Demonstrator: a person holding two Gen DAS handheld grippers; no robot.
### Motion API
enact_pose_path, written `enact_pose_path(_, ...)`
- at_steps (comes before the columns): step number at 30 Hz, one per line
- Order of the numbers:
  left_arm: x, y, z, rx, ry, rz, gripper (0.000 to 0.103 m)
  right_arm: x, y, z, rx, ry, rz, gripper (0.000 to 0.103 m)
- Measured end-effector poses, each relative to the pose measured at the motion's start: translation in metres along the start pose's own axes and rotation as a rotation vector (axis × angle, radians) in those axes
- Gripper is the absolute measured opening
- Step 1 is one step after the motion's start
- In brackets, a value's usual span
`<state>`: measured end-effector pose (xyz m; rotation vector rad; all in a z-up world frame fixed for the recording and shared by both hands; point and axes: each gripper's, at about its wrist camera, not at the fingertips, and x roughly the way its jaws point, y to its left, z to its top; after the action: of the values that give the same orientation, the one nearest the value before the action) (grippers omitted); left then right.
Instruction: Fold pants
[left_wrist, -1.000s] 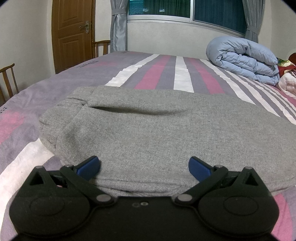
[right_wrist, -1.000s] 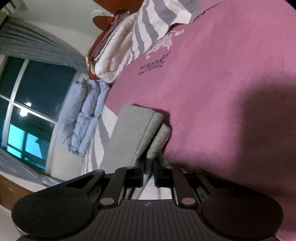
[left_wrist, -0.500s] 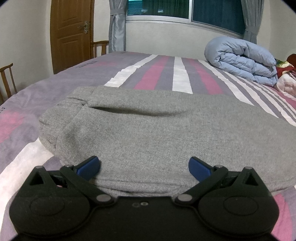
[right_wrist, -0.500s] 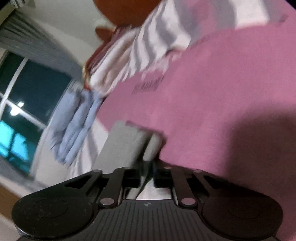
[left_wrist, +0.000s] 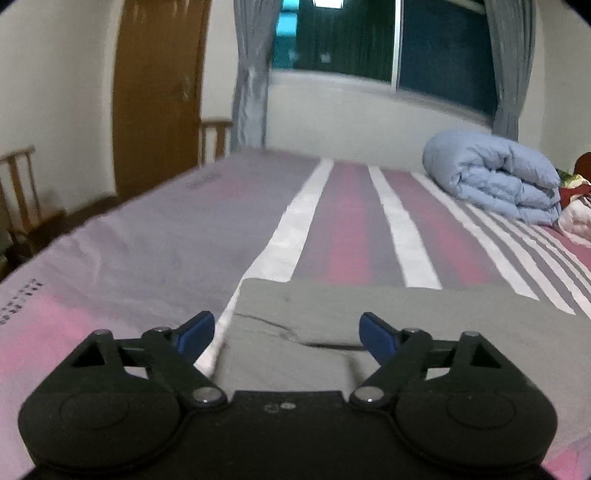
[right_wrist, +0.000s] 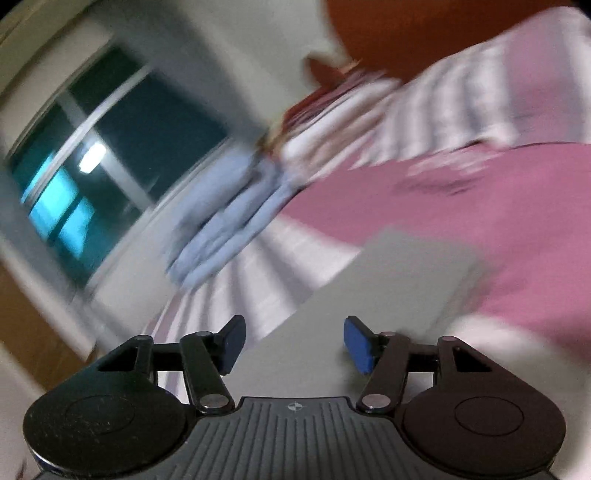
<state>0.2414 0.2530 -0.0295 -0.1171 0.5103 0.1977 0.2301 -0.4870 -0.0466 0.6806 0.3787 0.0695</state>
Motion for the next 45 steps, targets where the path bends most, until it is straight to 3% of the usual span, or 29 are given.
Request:
enact_pose_path(5,0.044,0.026,0.020,0.009,0.109,-0.075,0.069,0.059,0.078,-0.026,-0.098,0.135,0.136,0.059)
enact_pose_path(10,0.076,0.034,0.018,-0.025,0.174,-0.128,0.061,0.136,0.164,-0.064,-0.234,0.304,0.272,0.059)
enact_pose_path(14,0.087,0.046,0.019,-0.106,0.181,-0.192,0.043,0.206,0.226,-0.094,-0.399,0.421,0.329,0.059)
enact_pose_path(15,0.091,0.048,0.018,-0.120,0.191,-0.213,0.043,0.219,0.238,-0.099,-0.440,0.437,0.340,0.059)
enact_pose_path(21,0.100,0.053,0.013,-0.133,0.204,-0.245,0.039,0.266,0.272,-0.129,-0.608,0.558,0.414,0.056)
enact_pose_path(25,0.098,0.054,0.011,-0.136,0.184,-0.258,0.037,0.284,0.272,-0.146,-0.660,0.637,0.447,0.038)
enact_pose_path(32,0.103,0.052,0.010,-0.152,0.189,-0.246,0.035,0.294,0.274,-0.157,-0.711,0.700,0.494,0.037)
enact_pose_path(34,0.101,0.048,0.009,-0.137,0.178,-0.248,0.025,0.291,0.278,-0.161,-0.744,0.722,0.506,0.009)
enact_pose_path(35,0.099,0.047,0.008,-0.132,0.169,-0.246,0.023,0.287,0.282,-0.163,-0.775,0.724,0.510,0.003)
enact_pose_path(38,0.090,0.047,0.008,-0.117,0.128,-0.245,0.017,0.272,0.293,-0.163,-0.852,0.664,0.519,0.002)
enact_pose_path(42,0.080,0.051,0.023,-0.120,0.082,-0.250,0.013,0.265,0.301,-0.137,-0.772,0.534,0.532,0.002)
enact_pose_path(45,0.083,0.053,0.033,-0.106,0.080,-0.240,0.013,0.272,0.308,-0.140,-0.781,0.526,0.516,0.002)
